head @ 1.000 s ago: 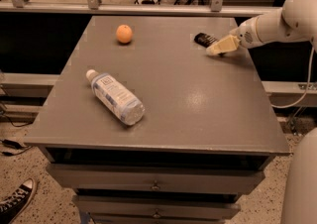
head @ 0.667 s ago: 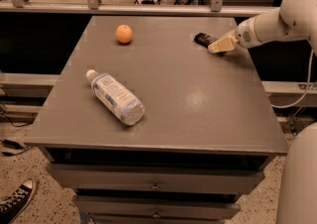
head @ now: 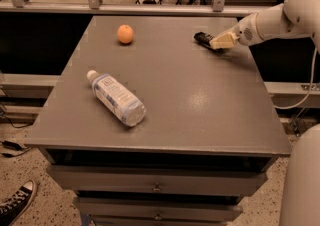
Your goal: Move rxbar chocolate near orange
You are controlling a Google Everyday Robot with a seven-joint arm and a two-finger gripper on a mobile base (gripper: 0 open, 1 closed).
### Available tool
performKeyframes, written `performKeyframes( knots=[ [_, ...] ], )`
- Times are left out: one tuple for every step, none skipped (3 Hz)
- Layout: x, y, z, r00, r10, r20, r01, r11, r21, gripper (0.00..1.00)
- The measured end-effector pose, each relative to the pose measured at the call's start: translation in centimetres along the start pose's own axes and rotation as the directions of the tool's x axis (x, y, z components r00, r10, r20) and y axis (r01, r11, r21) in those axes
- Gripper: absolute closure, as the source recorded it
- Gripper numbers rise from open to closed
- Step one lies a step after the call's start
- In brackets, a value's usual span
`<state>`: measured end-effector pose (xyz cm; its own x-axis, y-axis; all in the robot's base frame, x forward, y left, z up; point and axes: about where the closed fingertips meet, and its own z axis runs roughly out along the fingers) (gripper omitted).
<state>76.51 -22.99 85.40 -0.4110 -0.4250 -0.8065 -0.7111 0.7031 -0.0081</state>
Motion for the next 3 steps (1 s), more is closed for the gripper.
performKeyframes(
  knots=[
    [-2.7, 2.0, -0.8, 0.997, -0.05, 0.061, 0.052, 0.9977, -0.043, 1.0],
    [-5.2, 4.8, -2.8, 0.989, -0.125, 0.085, 0.132, 0.9882, -0.079, 1.0],
    [-5.2, 4.8, -2.7, 0.989, -0.125, 0.085, 0.132, 0.9882, -0.079, 1.0]
  ],
)
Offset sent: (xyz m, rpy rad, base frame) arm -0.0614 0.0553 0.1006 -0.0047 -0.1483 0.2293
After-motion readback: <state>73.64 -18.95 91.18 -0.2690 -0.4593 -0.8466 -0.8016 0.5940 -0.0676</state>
